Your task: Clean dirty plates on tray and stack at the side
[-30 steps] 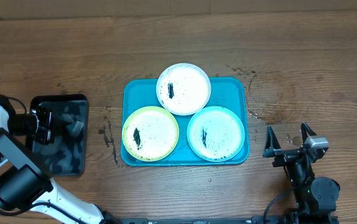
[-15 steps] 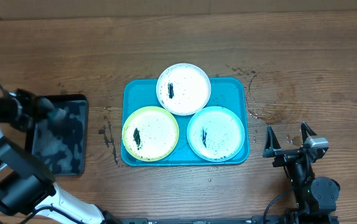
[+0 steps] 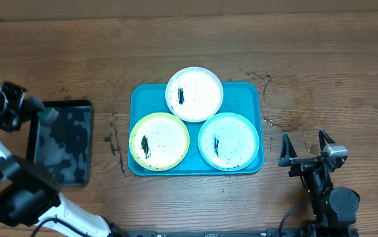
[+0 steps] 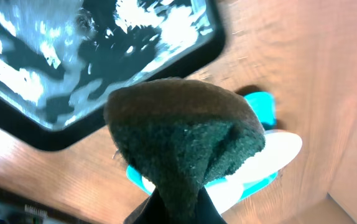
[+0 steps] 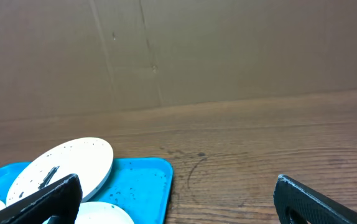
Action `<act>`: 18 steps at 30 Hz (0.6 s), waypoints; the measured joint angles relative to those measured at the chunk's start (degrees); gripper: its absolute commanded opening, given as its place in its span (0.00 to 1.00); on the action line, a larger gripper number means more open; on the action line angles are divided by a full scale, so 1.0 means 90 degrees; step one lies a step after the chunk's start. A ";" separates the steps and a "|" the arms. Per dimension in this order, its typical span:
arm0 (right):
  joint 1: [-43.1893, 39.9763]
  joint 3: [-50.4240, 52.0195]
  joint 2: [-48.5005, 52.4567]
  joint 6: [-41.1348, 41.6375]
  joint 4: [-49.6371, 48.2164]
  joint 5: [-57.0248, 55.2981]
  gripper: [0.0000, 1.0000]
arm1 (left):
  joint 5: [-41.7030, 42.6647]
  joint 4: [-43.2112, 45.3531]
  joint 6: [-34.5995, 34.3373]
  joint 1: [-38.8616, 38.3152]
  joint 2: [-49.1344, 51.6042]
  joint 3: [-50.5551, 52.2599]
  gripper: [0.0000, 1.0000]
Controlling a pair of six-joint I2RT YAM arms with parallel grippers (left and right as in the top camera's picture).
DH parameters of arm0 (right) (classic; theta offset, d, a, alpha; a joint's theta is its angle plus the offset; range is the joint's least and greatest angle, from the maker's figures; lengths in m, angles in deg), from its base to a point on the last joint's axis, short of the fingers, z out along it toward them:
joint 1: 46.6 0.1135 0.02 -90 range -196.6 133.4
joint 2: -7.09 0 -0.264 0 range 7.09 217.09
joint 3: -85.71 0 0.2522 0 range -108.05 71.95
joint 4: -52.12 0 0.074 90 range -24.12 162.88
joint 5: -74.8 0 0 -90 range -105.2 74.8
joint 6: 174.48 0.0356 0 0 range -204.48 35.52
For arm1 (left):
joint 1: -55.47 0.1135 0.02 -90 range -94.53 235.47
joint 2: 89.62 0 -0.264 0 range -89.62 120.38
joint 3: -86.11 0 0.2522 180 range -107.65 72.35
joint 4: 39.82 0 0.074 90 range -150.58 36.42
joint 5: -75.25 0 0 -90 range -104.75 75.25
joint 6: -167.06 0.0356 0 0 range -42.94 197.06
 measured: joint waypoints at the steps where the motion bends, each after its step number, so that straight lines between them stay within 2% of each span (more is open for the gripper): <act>1: 0.0000 0.0000 0.0000 0.0000 0.0000 0.0000 1.00 | -0.0032 -0.0012 0.0029 -0.0085 -0.0114 -0.0175 0.04; 4: 0.0000 0.0000 0.0000 0.0002 -0.0002 -0.0002 1.00 | -0.0095 -0.0022 0.0100 -0.0510 -0.0544 -0.0355 0.04; 9: 0.0000 0.0000 0.0000 0.0000 0.0002 0.0000 1.00 | -0.0151 -0.0056 0.0194 -0.1688 -0.1117 -0.0085 0.04; 14: 0.0000 0.0000 0.0000 0.0000 0.0000 -0.0002 1.00 | -0.0427 0.0078 0.0209 -0.3130 -0.1251 0.0916 0.04; 18: 0.0000 0.0000 0.0002 0.0000 0.0000 -0.0002 1.00 | -0.0644 0.1158 0.0032 -0.4413 -0.1248 0.2242 0.04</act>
